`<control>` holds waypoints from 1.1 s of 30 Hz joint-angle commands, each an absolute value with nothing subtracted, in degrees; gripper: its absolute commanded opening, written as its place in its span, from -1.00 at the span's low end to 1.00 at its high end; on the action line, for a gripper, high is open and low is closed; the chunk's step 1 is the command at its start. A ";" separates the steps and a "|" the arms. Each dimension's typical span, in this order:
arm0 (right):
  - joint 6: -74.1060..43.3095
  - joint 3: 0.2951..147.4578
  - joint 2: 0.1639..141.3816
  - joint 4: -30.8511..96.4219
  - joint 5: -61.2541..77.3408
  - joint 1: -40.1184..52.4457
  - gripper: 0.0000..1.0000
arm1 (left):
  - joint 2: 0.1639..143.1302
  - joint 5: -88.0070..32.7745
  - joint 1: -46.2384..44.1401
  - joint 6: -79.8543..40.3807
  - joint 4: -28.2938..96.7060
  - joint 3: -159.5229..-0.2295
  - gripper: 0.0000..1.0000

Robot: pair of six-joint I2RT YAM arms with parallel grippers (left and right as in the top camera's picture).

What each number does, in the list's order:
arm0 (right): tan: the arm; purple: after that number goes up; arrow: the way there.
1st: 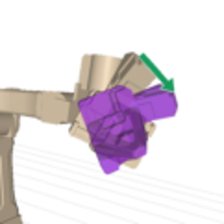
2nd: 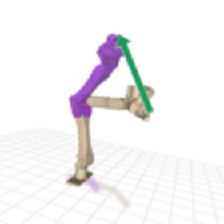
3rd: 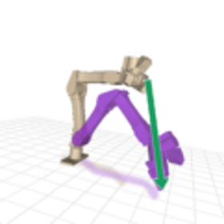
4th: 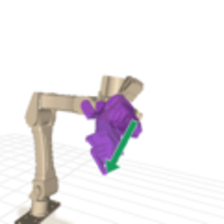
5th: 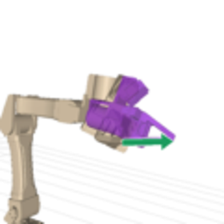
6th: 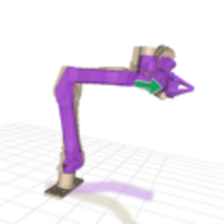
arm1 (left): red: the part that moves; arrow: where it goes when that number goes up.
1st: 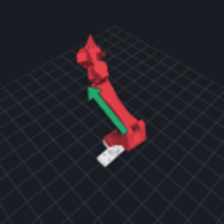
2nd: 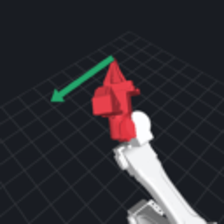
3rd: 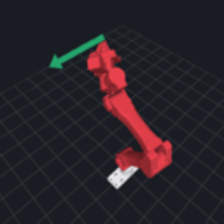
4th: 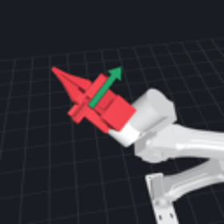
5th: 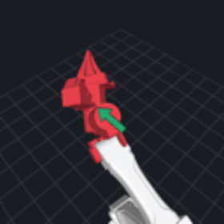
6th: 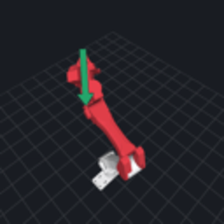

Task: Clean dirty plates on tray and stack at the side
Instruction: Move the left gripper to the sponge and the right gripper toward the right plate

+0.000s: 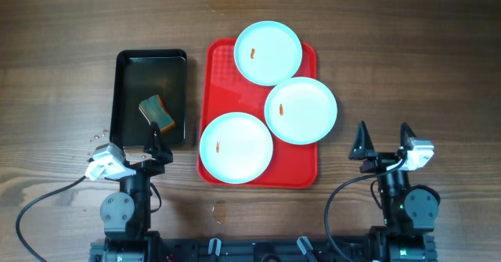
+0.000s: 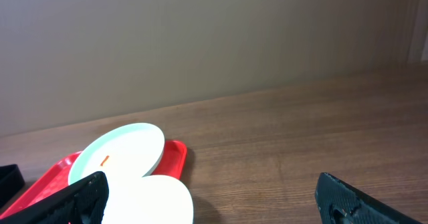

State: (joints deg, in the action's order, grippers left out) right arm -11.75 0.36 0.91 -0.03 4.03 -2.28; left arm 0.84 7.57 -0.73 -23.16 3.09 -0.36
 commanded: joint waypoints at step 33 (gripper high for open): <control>-13.21 0.30 0.80 -0.21 5.15 -1.93 0.99 | 0.82 5.52 -0.51 -22.94 3.18 -0.34 1.00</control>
State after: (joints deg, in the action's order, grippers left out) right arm -11.73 0.34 0.91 -0.03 4.03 -2.28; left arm 0.84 7.53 -0.73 -23.18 3.07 -0.36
